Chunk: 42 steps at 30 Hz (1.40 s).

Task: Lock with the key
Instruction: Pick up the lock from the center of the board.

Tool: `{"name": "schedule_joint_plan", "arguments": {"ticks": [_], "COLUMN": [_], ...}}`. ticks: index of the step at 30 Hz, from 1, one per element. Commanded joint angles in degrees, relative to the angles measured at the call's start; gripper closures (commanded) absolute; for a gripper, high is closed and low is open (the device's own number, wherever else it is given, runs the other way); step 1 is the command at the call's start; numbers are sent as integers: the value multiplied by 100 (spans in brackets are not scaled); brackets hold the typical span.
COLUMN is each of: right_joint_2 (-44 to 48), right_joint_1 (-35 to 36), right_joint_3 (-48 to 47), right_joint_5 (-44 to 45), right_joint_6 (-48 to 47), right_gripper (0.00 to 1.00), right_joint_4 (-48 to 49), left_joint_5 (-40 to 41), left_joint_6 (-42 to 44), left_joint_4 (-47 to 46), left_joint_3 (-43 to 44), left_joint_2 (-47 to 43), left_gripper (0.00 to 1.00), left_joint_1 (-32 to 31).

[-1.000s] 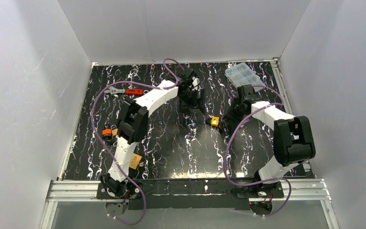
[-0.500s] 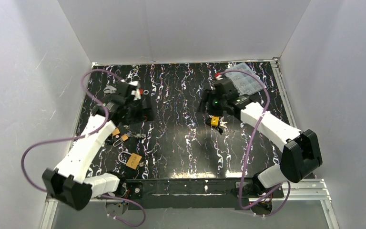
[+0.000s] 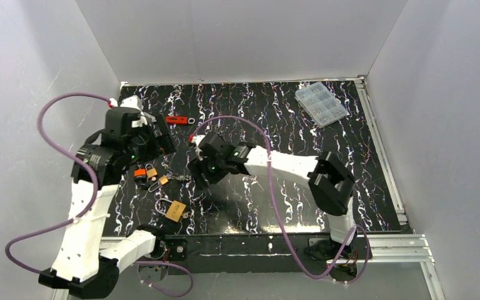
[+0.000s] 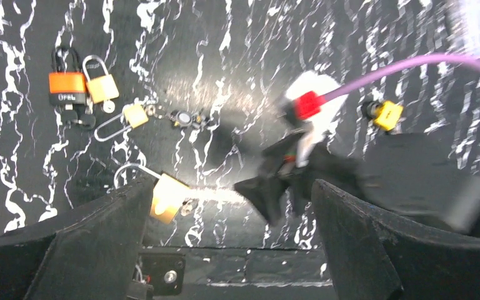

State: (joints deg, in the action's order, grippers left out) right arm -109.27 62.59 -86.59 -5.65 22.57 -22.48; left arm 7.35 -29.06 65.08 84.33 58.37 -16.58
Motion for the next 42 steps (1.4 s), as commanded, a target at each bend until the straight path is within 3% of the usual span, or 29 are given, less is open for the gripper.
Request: {"name": "schedule_joint_plan", "arguments": {"ticks": [1, 19, 42], "right_joint_2": [-363, -2327, -3356], "right_joint_1": [324, 1279, 1550], "right_joint_3": [-785, -3124, -3980], "right_joint_5": [-169, 91, 515], "right_joint_6": [-481, -1530, -1852], "right_gripper": [25, 15, 13], "right_joint_4": [48, -1141, -1767], "left_joint_5": [75, -599, -734], "left_joint_6": [-154, -424, -324], "left_joint_4": [499, 207, 78], "left_joint_3": [710, 1004, 805], "left_joint_2": [-81, -134, -208], "left_gripper": [2, 2, 2], "left_joint_1": [31, 29, 26]}}
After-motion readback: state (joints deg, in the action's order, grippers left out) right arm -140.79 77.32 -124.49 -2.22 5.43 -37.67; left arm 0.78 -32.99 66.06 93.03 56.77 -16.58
